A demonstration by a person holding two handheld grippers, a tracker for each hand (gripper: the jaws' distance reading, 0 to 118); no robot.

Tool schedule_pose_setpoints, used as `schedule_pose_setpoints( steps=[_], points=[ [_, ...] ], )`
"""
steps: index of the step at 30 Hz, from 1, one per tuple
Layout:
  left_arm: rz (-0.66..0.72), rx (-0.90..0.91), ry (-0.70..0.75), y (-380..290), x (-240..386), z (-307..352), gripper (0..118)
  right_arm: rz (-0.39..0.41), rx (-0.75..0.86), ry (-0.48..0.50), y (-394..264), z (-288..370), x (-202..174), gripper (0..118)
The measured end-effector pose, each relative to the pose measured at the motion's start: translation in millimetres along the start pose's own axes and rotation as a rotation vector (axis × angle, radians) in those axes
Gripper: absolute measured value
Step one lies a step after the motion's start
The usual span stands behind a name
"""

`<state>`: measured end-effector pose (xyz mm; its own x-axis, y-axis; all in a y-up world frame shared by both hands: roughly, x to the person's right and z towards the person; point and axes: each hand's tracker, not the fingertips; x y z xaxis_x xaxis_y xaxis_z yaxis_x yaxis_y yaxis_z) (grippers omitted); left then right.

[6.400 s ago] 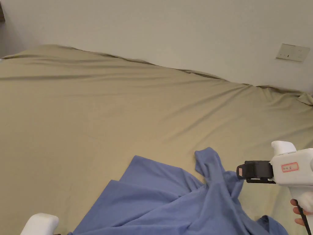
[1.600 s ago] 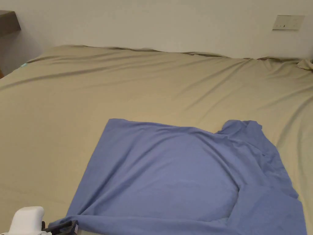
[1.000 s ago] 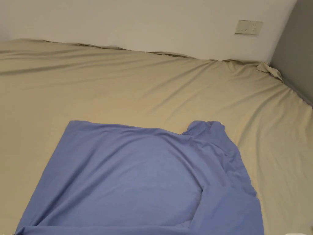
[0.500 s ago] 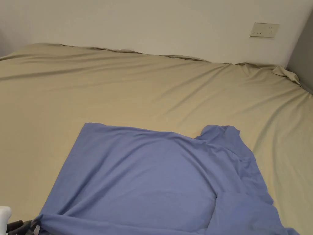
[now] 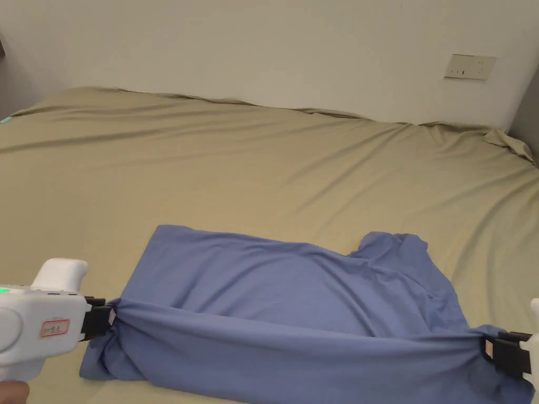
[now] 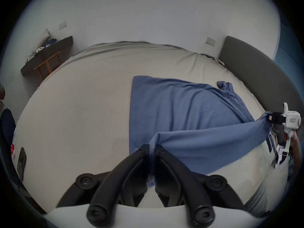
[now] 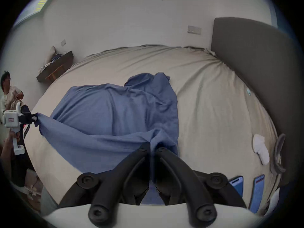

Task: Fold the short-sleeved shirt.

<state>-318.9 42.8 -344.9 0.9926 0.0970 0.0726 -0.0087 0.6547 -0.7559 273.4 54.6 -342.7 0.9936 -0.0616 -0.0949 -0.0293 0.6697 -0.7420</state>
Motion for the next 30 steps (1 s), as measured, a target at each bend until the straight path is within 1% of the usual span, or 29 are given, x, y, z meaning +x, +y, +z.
schedule_pose_setpoints(
  steps=[2,4,7,8,9,10,11,12,13,14,17,18,19,20,21,22,23,26,29,30],
  points=[
    [0.001,-0.034,0.001,5,0,-15,5,-0.025,-0.016,-0.01,5,-16,1,6],
    [0.009,-0.056,0.009,7,-2,-28,5,-0.07,-0.036,-0.008,7,-34,12,6],
    [0.038,-0.09,-0.004,9,-5,-42,5,-0.127,-0.012,-0.008,8,-48,16,6],
    [0.049,-0.11,-0.002,10,-6,-45,7,-0.149,0.004,-0.002,8,-49,16,8],
    [0.064,-0.132,0.015,11,-7,-46,20,-0.16,0.001,0.009,9,-50,17,19],
    [0.074,-0.139,0.049,11,-7,-45,41,-0.175,-0.005,0.0,11,-48,17,42],
    [0.082,-0.148,0.055,10,-8,-41,68,-0.195,-0.021,-0.014,12,-45,16,77],
    [0.095,-0.138,0.038,9,-10,-34,76,-0.205,-0.022,0.0,10,-38,16,85],
    [0.113,-0.115,0.019,7,-10,-23,76,-0.205,0.007,0.027,7,-29,15,84],
    [0.124,-0.074,0.001,4,-9,-12,76,-0.185,0.046,0.035,3,-18,12,84],
    [0.105,0.039,0.017,-15,0,26,76,-0.076,0.104,-0.014,-17,20,-3,83],
    [0.098,0.089,0.024,-28,6,39,75,-0.054,0.113,-0.029,-29,33,-9,81],
    [0.088,0.129,0.021,-40,11,50,68,-0.039,0.116,-0.036,-40,44,-13,74],
    [0.071,0.166,0.012,-56,17,60,38,-0.038,0.128,-0.037,-56,54,-18,44],
    [0.061,0.183,0.017,-71,22,65,4,-0.032,0.142,-0.049,-72,62,-23,14],
    [0.06,0.178,0.029,-83,28,67,0,-0.031,0.144,-0.057,-84,67,-27,4],
    [0.066,0.176,0.064,-98,34,69,0,-0.029,0.141,-0.103,-98,71,-31,4],
    [0.096,0.12,0.017,-128,31,58,0,-0.085,0.072,-0.037,-127,67,-26,4],
    [0.089,0.042,0.043,-129,28,39,0,-0.073,0.051,-0.046,-137,61,-27,4],
    [0.094,0.046,0.052,-122,25,34,0,-0.069,0.047,-0.047,-136,60,-26,4]
  ],
)
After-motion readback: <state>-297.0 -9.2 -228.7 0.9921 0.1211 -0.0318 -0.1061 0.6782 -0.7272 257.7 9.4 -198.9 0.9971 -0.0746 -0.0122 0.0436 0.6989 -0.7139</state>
